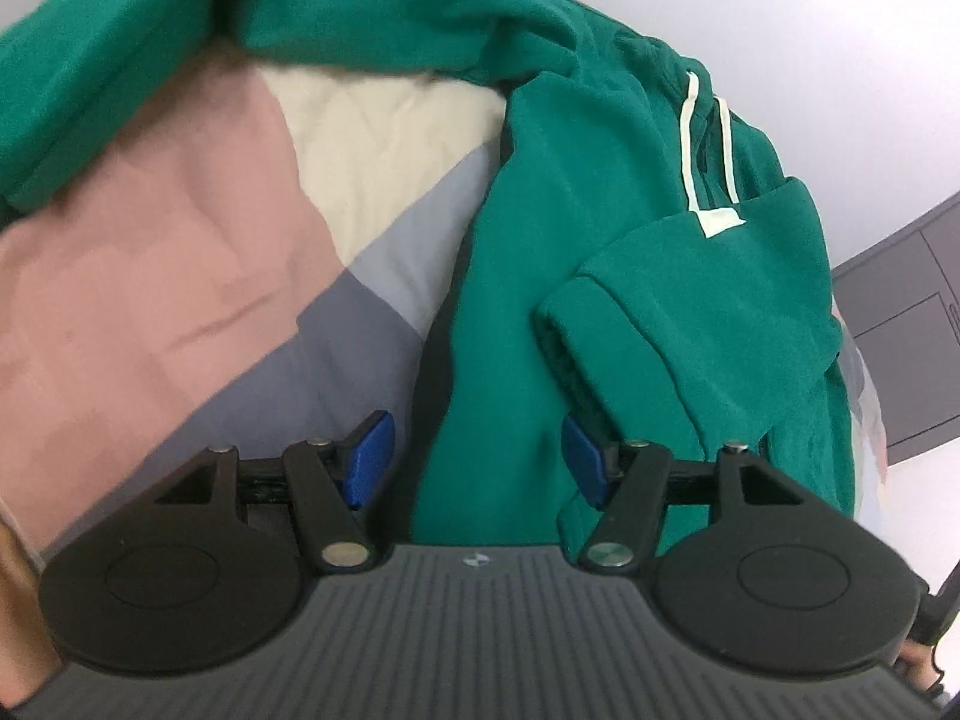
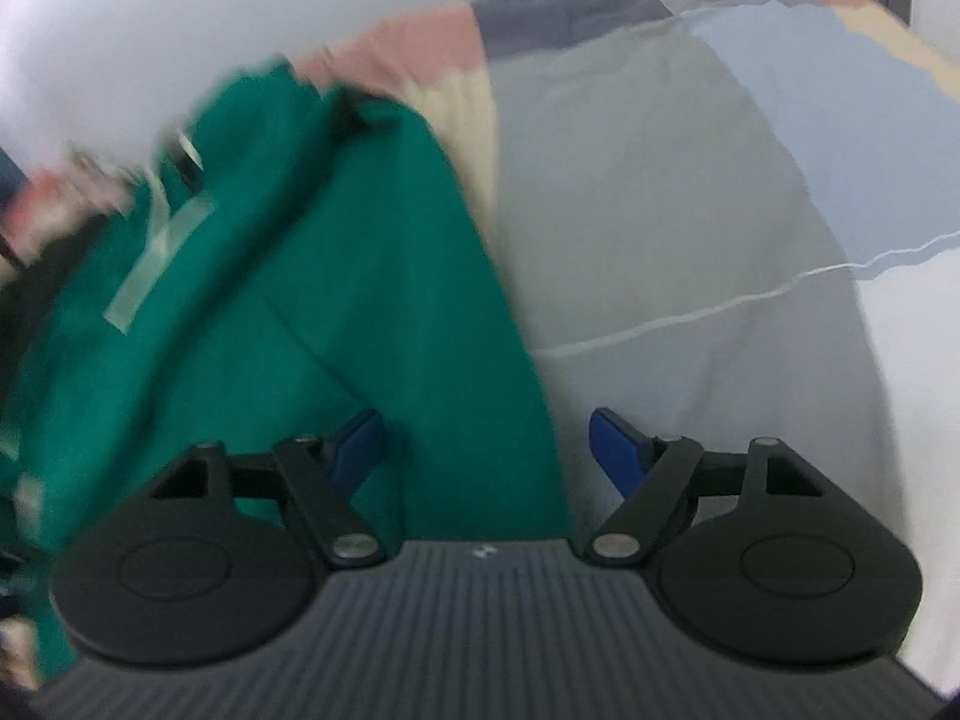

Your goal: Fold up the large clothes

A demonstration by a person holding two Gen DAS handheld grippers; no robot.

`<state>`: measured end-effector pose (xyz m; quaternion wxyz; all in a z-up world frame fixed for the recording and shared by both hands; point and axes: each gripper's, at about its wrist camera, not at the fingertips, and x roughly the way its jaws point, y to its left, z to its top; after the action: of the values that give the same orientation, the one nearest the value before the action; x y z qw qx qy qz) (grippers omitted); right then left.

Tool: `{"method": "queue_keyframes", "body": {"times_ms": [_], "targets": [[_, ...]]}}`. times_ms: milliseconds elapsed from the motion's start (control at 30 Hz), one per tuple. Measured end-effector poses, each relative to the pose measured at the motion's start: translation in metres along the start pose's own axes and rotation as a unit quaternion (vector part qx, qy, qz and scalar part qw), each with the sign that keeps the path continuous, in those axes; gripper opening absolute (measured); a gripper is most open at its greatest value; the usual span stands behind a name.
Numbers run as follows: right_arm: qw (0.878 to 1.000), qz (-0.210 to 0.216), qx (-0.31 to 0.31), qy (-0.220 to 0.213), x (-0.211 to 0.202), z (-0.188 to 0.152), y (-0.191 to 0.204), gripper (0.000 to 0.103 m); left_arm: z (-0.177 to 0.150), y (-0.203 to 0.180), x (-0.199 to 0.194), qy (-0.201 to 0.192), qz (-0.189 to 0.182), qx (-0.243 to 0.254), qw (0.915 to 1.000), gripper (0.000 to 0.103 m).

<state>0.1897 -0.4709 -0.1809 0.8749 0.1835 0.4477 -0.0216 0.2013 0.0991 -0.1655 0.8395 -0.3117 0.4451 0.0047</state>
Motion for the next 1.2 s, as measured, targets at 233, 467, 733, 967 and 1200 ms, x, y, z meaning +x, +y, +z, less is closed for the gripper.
{"method": "queue_keyframes", "body": {"times_ms": [233,467,733,967,1200], "targets": [[0.999,0.043,0.004,0.024,-0.009,0.003,0.015,0.009,-0.009,-0.005,0.000,0.011,-0.021,0.014,0.9996,0.023],[0.995,0.085,-0.043,-0.016,-0.073,0.003,0.034,0.007,0.000,-0.011,-0.036,0.012,-0.064,0.029,0.9975,0.008],[0.987,0.115,-0.114,0.004,-0.118,-0.013,0.071,0.007,0.009,-0.018,-0.080,0.028,-0.036,0.076,0.9960,0.008],[0.990,0.056,-0.104,0.073,-0.073,-0.017,0.057,0.008,-0.003,-0.003,-0.056,0.052,0.008,0.073,0.9960,0.009],[0.992,0.050,-0.085,0.078,-0.079,-0.013,0.059,0.014,0.004,0.004,-0.061,0.037,0.000,0.052,0.9980,0.061]]}}
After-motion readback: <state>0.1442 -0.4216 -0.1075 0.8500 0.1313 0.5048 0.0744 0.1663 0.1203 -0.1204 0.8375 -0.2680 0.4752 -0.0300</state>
